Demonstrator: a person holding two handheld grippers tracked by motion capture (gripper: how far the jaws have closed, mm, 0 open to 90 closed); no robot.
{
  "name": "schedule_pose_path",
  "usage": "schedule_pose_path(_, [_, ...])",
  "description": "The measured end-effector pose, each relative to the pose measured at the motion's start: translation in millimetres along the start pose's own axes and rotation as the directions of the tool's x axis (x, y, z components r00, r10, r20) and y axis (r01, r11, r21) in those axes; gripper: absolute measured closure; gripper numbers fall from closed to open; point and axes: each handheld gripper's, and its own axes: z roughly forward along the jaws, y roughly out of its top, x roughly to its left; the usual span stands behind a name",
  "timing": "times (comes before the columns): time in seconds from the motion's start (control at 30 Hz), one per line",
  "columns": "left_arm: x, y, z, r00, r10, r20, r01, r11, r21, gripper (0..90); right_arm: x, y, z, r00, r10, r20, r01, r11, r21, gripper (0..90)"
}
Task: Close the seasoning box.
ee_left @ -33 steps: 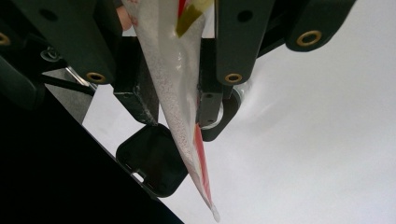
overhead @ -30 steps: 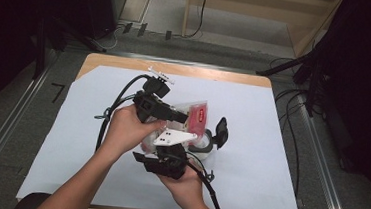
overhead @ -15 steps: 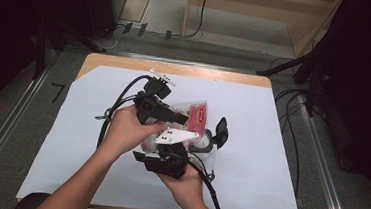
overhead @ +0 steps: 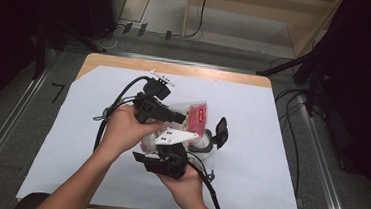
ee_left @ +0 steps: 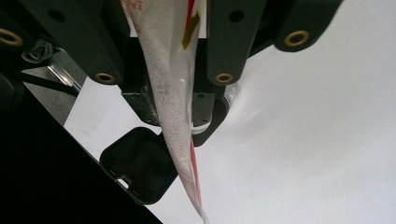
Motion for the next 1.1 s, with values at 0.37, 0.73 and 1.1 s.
schedule_pose_path(0.37, [-2.7,0.9,-0.2,1.0000,0.002,-0.008,-0.002,1.0000,-0.004,78.8,0.9,0.1,-0.4,1.0000,-0.007,0.005,0.007,1.000,-0.002,63.8])
schedule_pose_path(0.73, [-5.0,1.8,-1.8,0.9999,0.002,-0.015,-0.002,0.9999,-0.012,78.2,2.3,0.9,-0.9,0.9999,-0.014,0.003,0.014,1.000,-0.005,64.1])
schedule_pose_path(1.1, [-6.3,2.4,-2.9,0.9998,-0.002,-0.018,0.002,0.9999,-0.013,78.5,4.4,1.4,-1.3,0.9996,-0.026,0.008,0.026,1.000,-0.004,63.8])
